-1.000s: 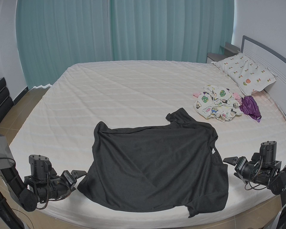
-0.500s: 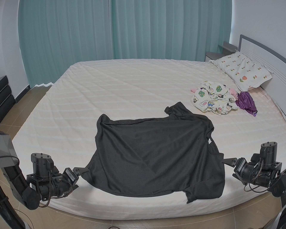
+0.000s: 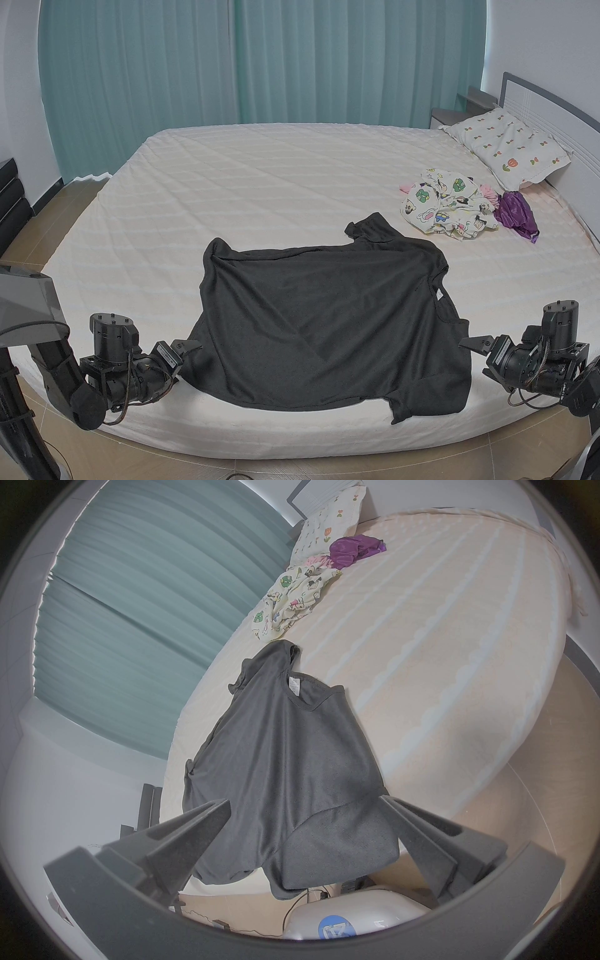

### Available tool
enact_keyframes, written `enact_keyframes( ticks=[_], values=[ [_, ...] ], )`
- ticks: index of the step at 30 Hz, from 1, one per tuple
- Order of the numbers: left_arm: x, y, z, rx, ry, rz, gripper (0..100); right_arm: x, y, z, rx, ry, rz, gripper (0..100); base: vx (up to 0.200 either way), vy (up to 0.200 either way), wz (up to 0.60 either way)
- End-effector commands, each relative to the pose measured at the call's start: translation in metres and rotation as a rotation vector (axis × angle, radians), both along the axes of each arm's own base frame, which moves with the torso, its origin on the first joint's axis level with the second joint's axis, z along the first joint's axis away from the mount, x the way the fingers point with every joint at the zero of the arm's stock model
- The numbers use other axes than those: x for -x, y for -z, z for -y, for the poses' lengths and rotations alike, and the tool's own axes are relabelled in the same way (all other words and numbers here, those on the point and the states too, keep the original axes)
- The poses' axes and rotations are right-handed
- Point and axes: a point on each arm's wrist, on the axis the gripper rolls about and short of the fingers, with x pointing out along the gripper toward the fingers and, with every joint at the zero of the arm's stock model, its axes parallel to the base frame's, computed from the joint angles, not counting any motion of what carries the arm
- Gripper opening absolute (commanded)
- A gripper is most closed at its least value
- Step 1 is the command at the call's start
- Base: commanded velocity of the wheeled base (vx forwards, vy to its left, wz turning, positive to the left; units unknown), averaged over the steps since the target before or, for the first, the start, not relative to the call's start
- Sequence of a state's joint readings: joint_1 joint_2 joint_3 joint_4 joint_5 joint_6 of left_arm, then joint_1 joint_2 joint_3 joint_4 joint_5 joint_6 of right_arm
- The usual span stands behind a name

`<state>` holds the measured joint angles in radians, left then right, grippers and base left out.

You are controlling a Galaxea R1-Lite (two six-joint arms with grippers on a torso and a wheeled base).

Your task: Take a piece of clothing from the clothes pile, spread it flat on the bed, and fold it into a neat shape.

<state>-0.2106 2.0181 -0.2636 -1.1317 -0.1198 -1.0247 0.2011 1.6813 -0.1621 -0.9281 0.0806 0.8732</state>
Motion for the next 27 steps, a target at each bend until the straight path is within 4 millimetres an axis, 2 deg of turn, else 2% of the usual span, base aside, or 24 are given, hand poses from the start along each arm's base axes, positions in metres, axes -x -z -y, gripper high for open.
enact_keyframes(
  ticks=[1,3,4,15,20,27],
  values=[
    [-0.003,0.012,0.004,-0.012,0.012,-0.038,100,0.003,0.005,-0.003,0.009,-0.021,-0.027,100,0.0,0.0,0.0],
    [-0.004,0.013,0.005,-0.012,0.013,-0.041,100,0.005,0.006,-0.004,0.012,-0.025,-0.033,100,0.0,0.0,0.0],
    [-0.005,0.013,0.005,-0.011,0.011,-0.038,0,0.005,0.007,-0.004,0.013,-0.025,-0.037,100,0.0,0.0,0.0],
    [0.009,0.009,0.0,-0.055,-0.048,-0.042,0,0.015,0.025,-0.001,0.092,-0.066,-0.132,100,0.0,0.0,0.0],
    [0.021,0.007,-0.004,-0.076,-0.061,-0.054,0,0.014,0.033,0.0,0.102,-0.067,-0.169,100,0.0,0.0,0.0],
    [0.046,0.008,-0.009,-0.177,0.01,-0.089,0,0.014,0.04,0.001,0.123,-0.075,-0.202,100,0.0,0.0,0.0]
  ],
)
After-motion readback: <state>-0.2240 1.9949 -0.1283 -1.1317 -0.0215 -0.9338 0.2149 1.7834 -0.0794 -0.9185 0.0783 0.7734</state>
